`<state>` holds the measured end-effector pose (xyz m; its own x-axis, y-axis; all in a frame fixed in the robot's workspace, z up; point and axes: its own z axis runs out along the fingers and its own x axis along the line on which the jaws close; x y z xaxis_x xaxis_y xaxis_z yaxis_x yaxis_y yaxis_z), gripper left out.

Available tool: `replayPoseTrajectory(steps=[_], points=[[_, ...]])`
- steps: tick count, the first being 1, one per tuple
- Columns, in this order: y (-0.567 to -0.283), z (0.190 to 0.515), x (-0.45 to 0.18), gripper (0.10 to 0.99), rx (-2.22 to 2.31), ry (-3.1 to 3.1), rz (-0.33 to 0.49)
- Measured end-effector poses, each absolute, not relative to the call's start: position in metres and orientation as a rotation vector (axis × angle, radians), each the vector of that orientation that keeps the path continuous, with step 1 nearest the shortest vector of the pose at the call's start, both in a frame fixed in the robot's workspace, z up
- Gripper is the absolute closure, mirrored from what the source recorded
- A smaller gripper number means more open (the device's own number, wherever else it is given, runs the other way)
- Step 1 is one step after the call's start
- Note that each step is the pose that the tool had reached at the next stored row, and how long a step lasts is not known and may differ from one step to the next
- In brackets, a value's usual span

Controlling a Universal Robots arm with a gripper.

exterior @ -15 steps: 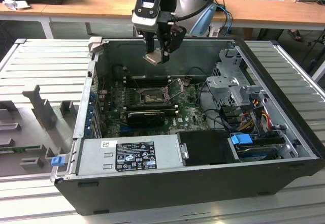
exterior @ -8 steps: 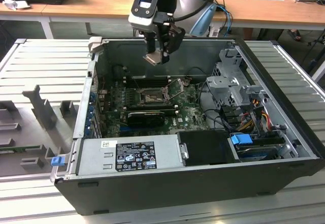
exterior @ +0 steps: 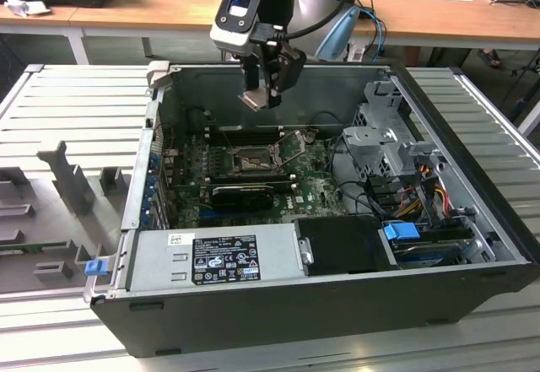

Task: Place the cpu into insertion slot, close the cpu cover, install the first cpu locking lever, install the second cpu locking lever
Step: 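Place the cpu into insertion slot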

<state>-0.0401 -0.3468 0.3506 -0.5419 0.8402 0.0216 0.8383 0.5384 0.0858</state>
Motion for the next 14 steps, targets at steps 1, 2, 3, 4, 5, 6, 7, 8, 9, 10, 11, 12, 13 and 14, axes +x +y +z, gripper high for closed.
replayPoseTrajectory(steps=[1,2,3,4,5,6,7,8,9,10,11,12,13,14], points=[[-0.3468,0.3498,-0.0401,0.557,1.493,2.736,0.134],[-0.3468,0.3488,-0.0401,0.557,1.493,2.736,0.134],[-0.3468,0.348,-0.0401,0.557,1.493,2.736,0.134],[-0.3468,0.3474,-0.0401,0.557,1.493,2.736,0.134],[-0.3468,0.3467,-0.0401,0.557,1.493,2.736,0.134],[-0.3468,0.3463,-0.0401,0.557,1.493,2.736,0.134],[-0.3468,0.3455,-0.0401,0.557,1.493,2.736,0.134],[-0.3468,0.3449,-0.0401,0.557,1.493,2.736,0.134],[-0.3468,0.3445,-0.0401,0.557,1.494,2.735,0.133],[-0.3468,0.3442,-0.0401,0.557,1.495,2.735,0.133],[-0.3468,0.3441,-0.0401,0.557,1.495,2.734,0.134],[-0.3468,0.344,-0.0401,0.557,1.496,2.734,0.134],[-0.3468,0.3439,-0.0401,0.557,1.497,2.733,0.133],[-0.3468,0.3437,-0.0401,0.557,1.499,2.732,0.134]])
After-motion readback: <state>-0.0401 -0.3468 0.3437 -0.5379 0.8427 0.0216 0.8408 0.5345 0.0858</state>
